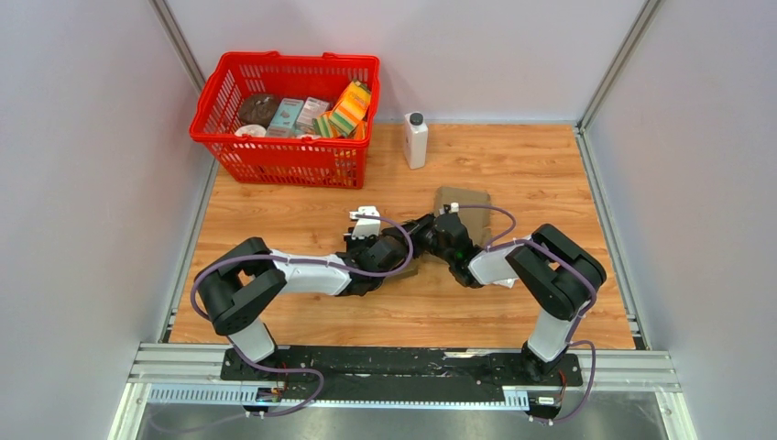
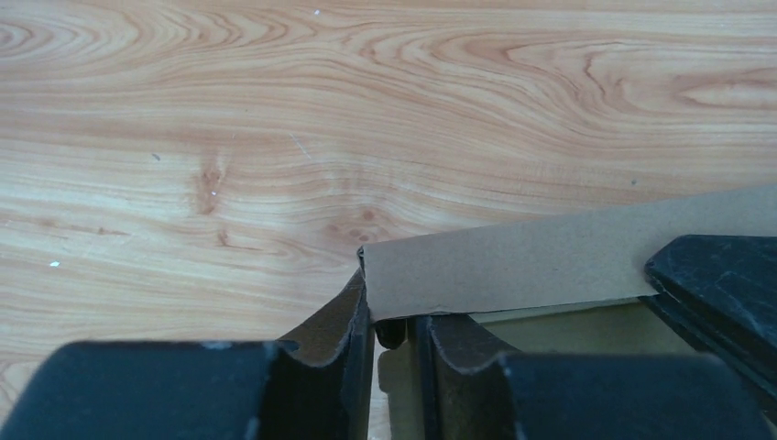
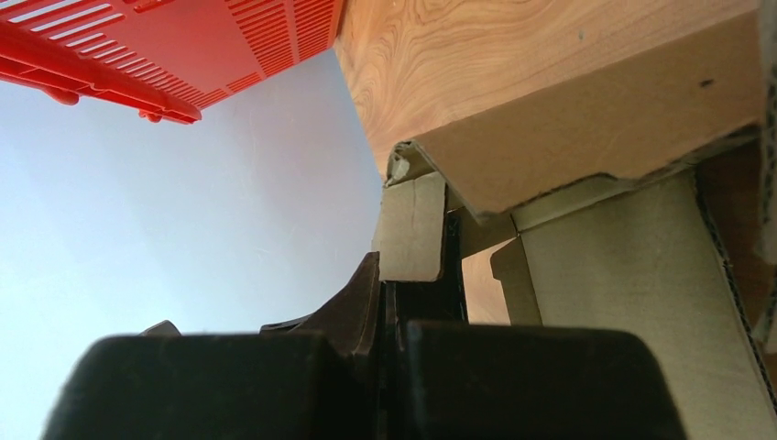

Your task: Fold the paper box

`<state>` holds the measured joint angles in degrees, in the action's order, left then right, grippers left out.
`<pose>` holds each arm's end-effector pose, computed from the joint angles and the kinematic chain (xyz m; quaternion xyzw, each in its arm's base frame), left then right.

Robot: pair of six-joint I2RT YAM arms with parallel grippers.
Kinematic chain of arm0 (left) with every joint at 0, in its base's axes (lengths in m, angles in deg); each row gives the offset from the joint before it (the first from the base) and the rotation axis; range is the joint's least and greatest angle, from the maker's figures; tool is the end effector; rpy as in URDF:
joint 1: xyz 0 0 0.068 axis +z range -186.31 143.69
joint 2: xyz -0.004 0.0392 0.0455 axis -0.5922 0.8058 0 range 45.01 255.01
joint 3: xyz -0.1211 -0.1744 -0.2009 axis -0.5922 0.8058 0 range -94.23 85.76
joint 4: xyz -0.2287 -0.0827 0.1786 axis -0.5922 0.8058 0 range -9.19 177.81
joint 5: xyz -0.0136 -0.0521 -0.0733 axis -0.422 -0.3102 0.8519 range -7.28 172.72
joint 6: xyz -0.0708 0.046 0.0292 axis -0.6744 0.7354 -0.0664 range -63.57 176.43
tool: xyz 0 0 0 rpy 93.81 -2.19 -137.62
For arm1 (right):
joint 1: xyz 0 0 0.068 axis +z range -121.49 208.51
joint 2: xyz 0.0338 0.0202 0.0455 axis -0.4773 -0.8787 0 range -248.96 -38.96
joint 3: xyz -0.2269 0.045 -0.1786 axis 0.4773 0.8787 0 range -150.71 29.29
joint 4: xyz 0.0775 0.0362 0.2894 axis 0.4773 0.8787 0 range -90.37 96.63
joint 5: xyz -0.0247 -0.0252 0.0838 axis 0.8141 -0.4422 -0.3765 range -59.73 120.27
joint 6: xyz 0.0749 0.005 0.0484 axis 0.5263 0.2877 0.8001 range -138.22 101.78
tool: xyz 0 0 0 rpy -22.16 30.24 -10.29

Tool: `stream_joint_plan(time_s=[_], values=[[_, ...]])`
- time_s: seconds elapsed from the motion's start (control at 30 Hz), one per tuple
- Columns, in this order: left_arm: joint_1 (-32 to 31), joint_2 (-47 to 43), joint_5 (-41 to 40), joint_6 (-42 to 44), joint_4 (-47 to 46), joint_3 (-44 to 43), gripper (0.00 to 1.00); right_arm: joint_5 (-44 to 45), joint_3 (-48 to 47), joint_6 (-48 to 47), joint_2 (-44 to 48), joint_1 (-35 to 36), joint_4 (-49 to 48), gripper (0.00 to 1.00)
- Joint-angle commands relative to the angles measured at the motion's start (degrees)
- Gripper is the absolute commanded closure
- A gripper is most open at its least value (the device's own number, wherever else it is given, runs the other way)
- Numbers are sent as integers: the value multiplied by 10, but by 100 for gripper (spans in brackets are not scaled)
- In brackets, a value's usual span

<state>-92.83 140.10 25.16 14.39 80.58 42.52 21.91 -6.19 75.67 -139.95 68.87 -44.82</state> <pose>0.2451 -0.2487 0.1159 -0.0527 0.8411 0.0783 0.5326 0.2901 0.2618 0.1006 0.3335 0.7527 0.5435 0.1641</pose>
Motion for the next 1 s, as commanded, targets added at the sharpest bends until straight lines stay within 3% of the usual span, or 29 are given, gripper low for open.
stream_joint_plan(time_s=[0.0, 0.1, 0.2, 0.3, 0.33, 0.37, 0.43, 0.47, 0.53, 0.6, 0.73, 0.87, 0.97], values=[[2, 7, 10, 30, -53, -11, 85, -34, 13, -7, 6, 14, 18, 100], [2, 18, -2, 21, -33, -19, 100, -34, 15, -3, 7, 15, 13, 100], [2, 18, 8, 26, -43, -9, 100, -32, 15, -29, 14, 14, 14, 100], [2, 6, 35, 47, -82, 21, 100, -45, 9, -110, 36, 9, 33, 86], [2, 1, 42, 51, -91, 30, 100, -51, 4, -141, 47, 9, 51, 75], [2, -10, 48, 58, -111, 39, 100, -58, -11, -186, 79, 8, 117, 71], [2, -24, 60, 69, -123, 66, 100, -58, -27, -323, 130, 8, 198, 49], [2, -38, 61, 70, -123, 72, 100, -64, -57, -372, 146, 8, 295, 47], [2, -54, 62, 73, -119, 92, 100, -62, -75, -506, 199, 8, 369, 40], [2, -79, 68, 81, -119, 112, 100, -61, -91, -602, 235, 8, 444, 38], [2, -109, 80, 98, -118, 135, 100, 9, -114, -699, 312, 5, 572, 32], [2, -125, 87, 90, -103, 144, 100, 29, -143, -684, 302, 2, 588, 37], [2, -132, 92, 80, -102, 149, 100, 17, -140, -647, 272, 2, 553, 48]])
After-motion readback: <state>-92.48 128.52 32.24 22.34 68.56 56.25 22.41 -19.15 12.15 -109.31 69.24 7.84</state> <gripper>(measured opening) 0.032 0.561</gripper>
